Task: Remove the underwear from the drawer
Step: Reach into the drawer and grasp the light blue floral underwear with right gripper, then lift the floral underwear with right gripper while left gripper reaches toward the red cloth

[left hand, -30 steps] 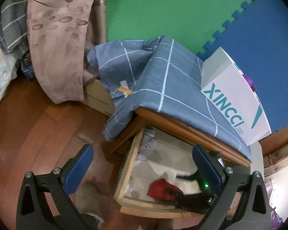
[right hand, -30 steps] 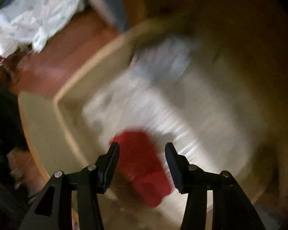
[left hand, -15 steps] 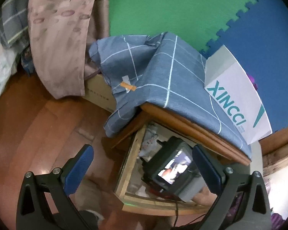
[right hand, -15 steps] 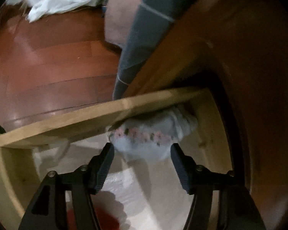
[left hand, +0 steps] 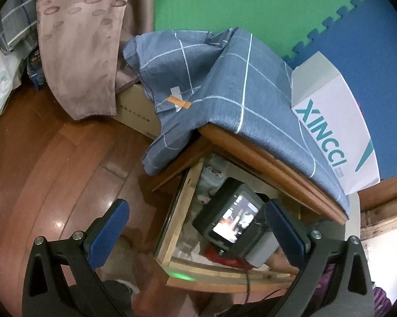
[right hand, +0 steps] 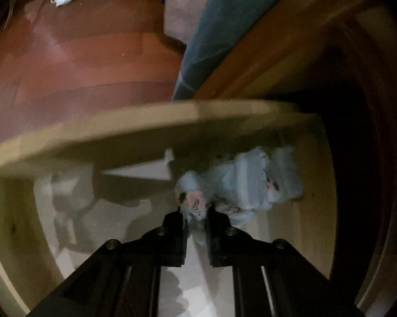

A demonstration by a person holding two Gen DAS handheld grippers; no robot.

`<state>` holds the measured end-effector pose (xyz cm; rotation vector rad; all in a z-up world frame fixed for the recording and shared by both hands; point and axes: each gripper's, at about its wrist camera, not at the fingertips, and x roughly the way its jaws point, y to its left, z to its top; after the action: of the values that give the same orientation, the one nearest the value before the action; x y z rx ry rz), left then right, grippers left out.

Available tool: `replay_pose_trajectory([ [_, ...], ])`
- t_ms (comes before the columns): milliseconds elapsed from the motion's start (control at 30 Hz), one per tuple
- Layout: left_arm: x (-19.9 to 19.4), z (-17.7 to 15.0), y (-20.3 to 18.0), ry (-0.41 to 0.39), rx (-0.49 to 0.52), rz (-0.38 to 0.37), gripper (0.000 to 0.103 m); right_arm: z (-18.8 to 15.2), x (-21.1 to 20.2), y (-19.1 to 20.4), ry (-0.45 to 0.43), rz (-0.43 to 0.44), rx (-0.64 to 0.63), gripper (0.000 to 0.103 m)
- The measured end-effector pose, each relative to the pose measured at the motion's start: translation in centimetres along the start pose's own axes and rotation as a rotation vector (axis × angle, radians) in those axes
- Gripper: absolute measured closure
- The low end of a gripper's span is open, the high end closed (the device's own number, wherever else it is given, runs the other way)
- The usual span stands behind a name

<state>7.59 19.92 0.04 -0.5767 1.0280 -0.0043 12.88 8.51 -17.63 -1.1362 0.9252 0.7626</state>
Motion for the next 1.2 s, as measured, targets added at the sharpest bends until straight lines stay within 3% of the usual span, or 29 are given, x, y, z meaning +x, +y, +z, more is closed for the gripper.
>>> replay_pose_trajectory([
  [200,0.6,-0.7,-1.6,0.022,0.119,0.076,0.001,-3.1,-4.3,-2.0,-0.022,0.078,0.127,0.093],
  [433,3.1,-2.6,-4.6,0.12,0.3,0.166,0.001,-10.3,-12.6,-6.8,-0.161,0.304,0.561,0.093],
  [500,4.0,-3.2,-5.3,0.153,0.322,0.146,0.001,-13.6,-15.3,-7.9,-0.232,0.351,0.708,0.093],
  [533,4.4,-3.5,-5.6,0.166,0.32,0.145,0.001,-13.7,-16.1,-7.4,-0.262,0.372,0.754,0.093],
  [700,9.4,-5.1,-7.2,0.345,0.268,0.083,0.001,-20.1,-18.7,-8.3,-0.437,0.459,1.01,0.093],
  [833,13.0,-6.7,-9.5,0.443,0.255,0.073,0.001,-22.9,-18.1,-7.6,-0.473,0.47,1.068,0.092],
  [900,14.9,-7.8,-10.2,0.485,0.247,0.126,0.001,-23.6,-18.3,-7.9,-0.499,0.474,1.062,0.092],
  [1000,17.2,-9.0,-10.6,0.547,0.211,0.13,0.001,-24.9,-18.9,-8.4,-0.542,0.496,1.075,0.092],
  [1067,18.6,-9.3,-10.3,0.565,0.176,0.182,0.001,-26.1,-19.9,-8.6,-0.567,0.511,1.083,0.092],
  [1200,20.8,-9.2,-9.2,0.6,0.059,0.204,0.001,-28.4,-21.8,-9.3,-0.614,0.534,1.084,0.092],
])
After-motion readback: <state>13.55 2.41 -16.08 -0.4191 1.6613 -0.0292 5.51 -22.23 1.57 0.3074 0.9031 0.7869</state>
